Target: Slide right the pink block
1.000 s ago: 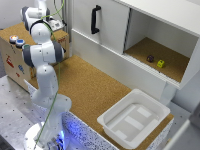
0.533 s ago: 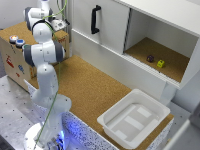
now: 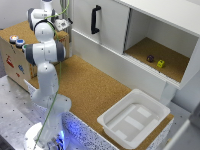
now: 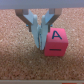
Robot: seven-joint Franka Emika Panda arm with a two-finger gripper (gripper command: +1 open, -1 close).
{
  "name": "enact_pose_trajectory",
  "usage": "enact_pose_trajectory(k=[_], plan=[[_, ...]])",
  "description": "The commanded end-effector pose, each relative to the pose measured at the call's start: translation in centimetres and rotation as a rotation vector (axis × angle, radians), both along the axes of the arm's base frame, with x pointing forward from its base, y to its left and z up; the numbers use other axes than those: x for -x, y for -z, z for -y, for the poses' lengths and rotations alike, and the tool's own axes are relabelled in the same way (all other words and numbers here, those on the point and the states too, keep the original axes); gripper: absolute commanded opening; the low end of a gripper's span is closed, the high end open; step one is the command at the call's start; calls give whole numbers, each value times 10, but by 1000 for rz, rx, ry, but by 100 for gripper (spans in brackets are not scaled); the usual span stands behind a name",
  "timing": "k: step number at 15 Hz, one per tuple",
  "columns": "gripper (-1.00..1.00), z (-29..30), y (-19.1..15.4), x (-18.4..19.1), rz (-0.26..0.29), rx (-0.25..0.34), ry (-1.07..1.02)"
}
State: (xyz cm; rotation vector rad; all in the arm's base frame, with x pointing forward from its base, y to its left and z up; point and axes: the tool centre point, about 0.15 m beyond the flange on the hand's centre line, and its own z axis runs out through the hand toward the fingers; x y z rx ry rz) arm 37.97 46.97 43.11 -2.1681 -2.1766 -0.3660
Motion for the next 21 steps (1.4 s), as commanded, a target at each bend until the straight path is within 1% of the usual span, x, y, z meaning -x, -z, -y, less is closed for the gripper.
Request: enact_pose_trajectory(k=[1,2,4,5,6,7,10,12,16,17,19,20,21], plan=[[-100,-11,-44,8,-46,161,-79],[100,-10,-61,17,-66,185,-103],[100,-8,-96,25,-54,159,-132],[100,-7,-104,24,-37,163,-136],[100,-8,-110,18,-31,153,-131],[100,-9,-109,11,-19,160,-132],[100,-21,-100,-10,-19,168,-163],[100,-29,-89,-24,-58,166,-189],[100,-39,-63,-40,-78,221,-223],[100,-40,-58,-44,-74,237,-229],[100,-40,-48,-50,-89,253,-229],[100,-39,-43,-50,-85,280,-229],[100,-39,-42,-48,-95,276,-228]])
